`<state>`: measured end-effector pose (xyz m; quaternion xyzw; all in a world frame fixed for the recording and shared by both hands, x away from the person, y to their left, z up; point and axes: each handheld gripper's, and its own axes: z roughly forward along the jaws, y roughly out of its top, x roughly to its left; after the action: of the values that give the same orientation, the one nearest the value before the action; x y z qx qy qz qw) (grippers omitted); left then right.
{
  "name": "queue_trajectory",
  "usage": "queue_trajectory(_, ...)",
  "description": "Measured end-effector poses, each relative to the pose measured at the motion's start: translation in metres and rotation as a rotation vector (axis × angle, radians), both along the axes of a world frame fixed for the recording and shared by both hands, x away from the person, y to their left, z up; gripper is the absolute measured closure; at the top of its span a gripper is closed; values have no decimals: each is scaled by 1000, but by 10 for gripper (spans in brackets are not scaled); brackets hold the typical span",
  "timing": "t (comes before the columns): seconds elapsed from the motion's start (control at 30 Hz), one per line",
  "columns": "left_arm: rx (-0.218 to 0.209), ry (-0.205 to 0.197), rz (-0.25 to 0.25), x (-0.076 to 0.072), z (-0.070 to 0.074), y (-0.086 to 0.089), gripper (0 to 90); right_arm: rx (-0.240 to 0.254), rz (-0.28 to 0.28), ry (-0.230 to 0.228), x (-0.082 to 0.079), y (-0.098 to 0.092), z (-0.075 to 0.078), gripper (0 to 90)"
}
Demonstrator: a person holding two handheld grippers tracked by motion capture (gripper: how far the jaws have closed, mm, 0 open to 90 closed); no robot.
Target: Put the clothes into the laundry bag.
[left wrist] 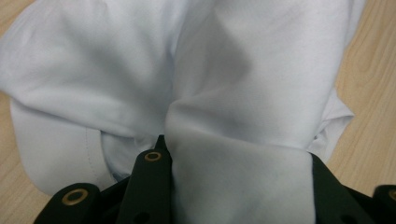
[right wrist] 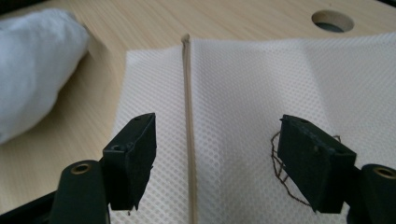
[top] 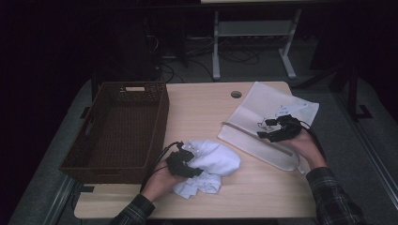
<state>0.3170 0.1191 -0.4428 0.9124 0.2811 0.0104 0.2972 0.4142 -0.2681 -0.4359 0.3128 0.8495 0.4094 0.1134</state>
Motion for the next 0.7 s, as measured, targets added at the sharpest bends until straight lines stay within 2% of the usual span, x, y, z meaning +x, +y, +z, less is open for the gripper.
queue_trajectory(0.07,4,-1,-2,0,0,0,652,-7,7,7,1,-1,-4,275)
queue_trajectory(0.17,4,-1,-1,0,0,0,653,-43,5,13,3,-1,-11,283)
queue_trajectory(0.4,6,-4,0,0,0,-1,653,-57,10,42,8,-2,-22,302)
queue_trajectory(0.53,8,-9,-2,-1,0,0,653,-73,3,66,11,-4,-31,367)
queue_trajectory(0.67,7,-9,-1,-1,0,0,654,-66,-4,64,11,-7,-34,428)
queue_trajectory(0.7,8,-9,-1,-1,0,0,654,-48,-8,65,10,-9,-34,498)
